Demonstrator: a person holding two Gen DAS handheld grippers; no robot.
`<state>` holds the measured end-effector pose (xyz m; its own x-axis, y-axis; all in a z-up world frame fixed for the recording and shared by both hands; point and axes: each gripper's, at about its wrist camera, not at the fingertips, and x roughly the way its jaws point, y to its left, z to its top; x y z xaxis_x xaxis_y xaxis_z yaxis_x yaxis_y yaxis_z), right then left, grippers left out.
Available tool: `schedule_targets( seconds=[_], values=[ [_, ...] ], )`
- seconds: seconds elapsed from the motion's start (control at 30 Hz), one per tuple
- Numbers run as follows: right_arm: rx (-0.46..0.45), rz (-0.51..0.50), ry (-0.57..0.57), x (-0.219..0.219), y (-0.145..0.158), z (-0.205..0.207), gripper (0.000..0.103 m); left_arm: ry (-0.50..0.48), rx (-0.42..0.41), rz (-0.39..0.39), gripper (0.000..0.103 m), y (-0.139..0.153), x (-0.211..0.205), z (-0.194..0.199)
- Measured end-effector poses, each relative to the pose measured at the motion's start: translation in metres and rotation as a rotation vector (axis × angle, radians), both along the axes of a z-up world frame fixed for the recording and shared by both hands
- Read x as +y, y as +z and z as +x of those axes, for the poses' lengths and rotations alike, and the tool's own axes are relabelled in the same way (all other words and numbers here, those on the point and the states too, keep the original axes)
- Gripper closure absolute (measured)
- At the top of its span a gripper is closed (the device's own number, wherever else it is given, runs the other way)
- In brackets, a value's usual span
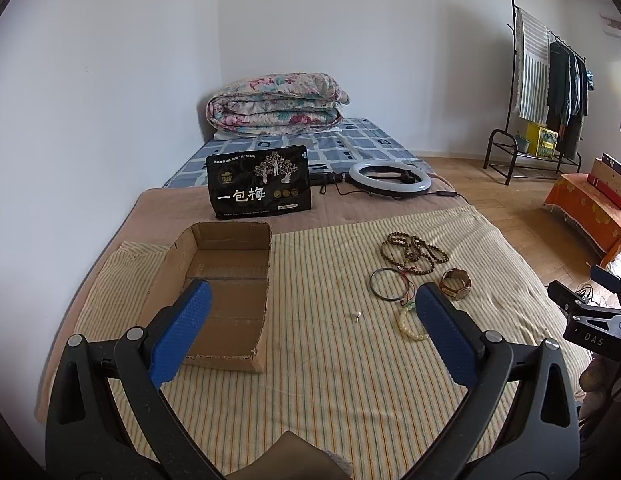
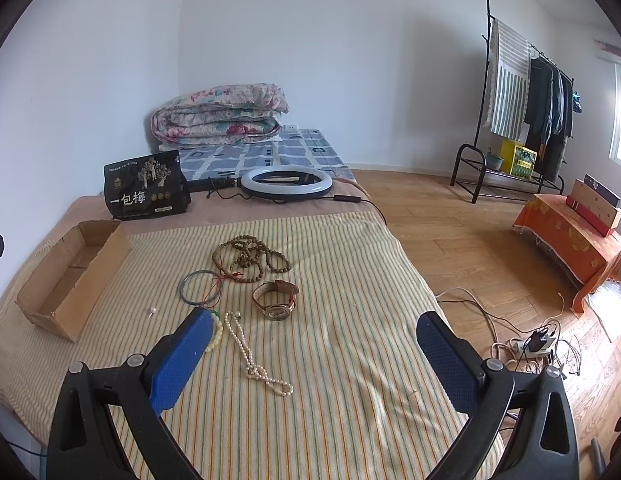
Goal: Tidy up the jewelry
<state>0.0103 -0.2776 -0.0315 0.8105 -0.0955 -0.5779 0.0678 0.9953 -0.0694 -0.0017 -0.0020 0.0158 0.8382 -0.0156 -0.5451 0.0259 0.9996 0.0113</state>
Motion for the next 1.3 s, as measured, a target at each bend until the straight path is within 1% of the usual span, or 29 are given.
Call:
schedule_targets(
  seconds=[0.47,0.5,0.8,1.3],
  values=[
    [0.008,-0.001,0.001,-0.0017,-0.0061,0.0034,0.0,0.0,-0.002,-0.003,0.0,-0.0022,0.0012,-0.0012],
    [0.004,-0.001,0.002,0.0005,0.0004,0.0002,0.0,0.0,-0.002,-0.003,0.0,-0.002,0.0012,-0.0013],
    [0.01,-0.005,0.006,0.0025,-0.0059,-0.0005,0.0,0.0,-0.001,-0.005,0.0,-0.0011,0.0,-0.0012],
    [0.027,-0.003,0.009,0.0054,-0.0043,0.0019,0.0,0.002,0.002,-0.009,0.0,-0.0015,-0.0002,-0.0013]
  ],
)
